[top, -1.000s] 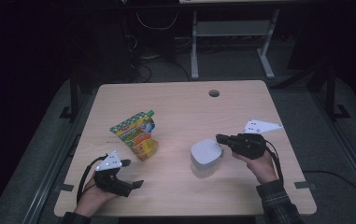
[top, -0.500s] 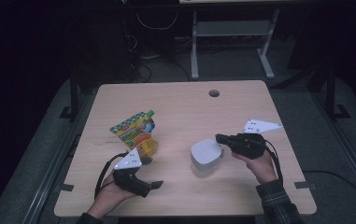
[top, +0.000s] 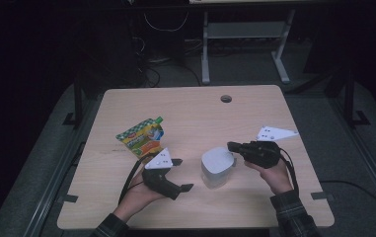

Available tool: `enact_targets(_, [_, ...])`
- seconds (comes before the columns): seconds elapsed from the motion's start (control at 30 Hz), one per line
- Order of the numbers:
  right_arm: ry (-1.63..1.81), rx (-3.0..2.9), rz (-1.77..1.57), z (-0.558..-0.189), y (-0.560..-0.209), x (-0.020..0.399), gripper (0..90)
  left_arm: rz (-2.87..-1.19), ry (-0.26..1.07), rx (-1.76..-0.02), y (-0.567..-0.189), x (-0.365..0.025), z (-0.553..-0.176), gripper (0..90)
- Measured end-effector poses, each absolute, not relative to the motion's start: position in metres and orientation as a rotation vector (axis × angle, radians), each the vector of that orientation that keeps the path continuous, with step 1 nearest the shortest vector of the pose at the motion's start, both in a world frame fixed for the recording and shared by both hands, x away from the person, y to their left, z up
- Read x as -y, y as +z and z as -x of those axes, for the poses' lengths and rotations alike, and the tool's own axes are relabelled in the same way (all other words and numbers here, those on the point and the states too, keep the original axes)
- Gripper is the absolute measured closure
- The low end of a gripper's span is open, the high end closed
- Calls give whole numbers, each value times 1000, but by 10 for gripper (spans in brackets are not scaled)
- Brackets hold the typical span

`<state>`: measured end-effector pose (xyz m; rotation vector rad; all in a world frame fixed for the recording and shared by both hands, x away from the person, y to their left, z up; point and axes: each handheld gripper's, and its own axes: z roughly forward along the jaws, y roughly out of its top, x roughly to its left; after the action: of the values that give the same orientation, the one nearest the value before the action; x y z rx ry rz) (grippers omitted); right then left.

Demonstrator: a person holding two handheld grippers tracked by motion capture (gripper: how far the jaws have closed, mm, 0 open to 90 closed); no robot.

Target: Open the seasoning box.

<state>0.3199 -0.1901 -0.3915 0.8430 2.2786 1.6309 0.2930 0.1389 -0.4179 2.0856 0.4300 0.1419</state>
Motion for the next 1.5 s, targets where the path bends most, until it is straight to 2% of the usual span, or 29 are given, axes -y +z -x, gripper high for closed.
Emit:
enact_targets(0.73, [1648,-2266,-844,-319,-390,194,894,-2077,123,-375,-421,-90,-313,138])
enact_targets(0.93, [1652,-2263,-845,-318,-390,194,894,-2069,120,-363,-421,-87,-314,174])
enact_targets(1.5, [1651,-2261,-841,-318,-389,195,894,-2072,138,-352,-418,-88,-313,189])
